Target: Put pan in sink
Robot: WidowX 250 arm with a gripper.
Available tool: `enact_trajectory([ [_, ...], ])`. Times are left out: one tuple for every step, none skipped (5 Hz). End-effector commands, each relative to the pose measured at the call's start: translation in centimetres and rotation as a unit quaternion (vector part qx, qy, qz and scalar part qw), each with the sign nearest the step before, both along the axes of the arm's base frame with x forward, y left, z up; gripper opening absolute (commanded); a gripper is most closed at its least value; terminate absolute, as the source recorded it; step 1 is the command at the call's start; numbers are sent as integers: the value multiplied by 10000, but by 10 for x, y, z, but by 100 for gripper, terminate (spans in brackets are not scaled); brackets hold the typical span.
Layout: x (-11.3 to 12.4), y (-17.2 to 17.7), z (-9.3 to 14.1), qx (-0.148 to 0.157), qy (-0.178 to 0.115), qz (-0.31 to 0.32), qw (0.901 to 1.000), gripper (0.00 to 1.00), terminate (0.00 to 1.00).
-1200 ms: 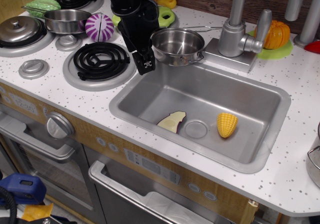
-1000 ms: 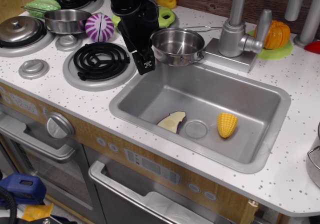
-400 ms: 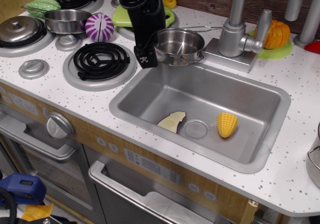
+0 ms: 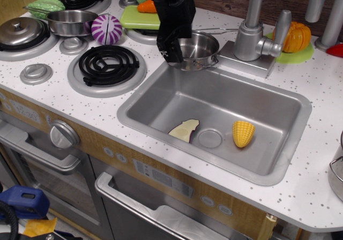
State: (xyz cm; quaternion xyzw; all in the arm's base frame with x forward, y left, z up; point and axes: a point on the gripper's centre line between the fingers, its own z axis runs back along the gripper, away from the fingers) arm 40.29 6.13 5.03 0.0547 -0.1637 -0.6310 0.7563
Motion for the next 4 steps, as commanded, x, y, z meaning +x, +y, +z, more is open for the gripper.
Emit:
enact_trajectory([
  [14, 5, 0, -70, -270, -214, 9994, 100, 0],
  [13, 15, -13, -160, -128, -185, 9996, 100, 0],
  [16, 20, -22, -227, -15, -124, 9997, 100, 0],
  [18, 21, -24, -196, 81, -22, 9998, 0, 0],
])
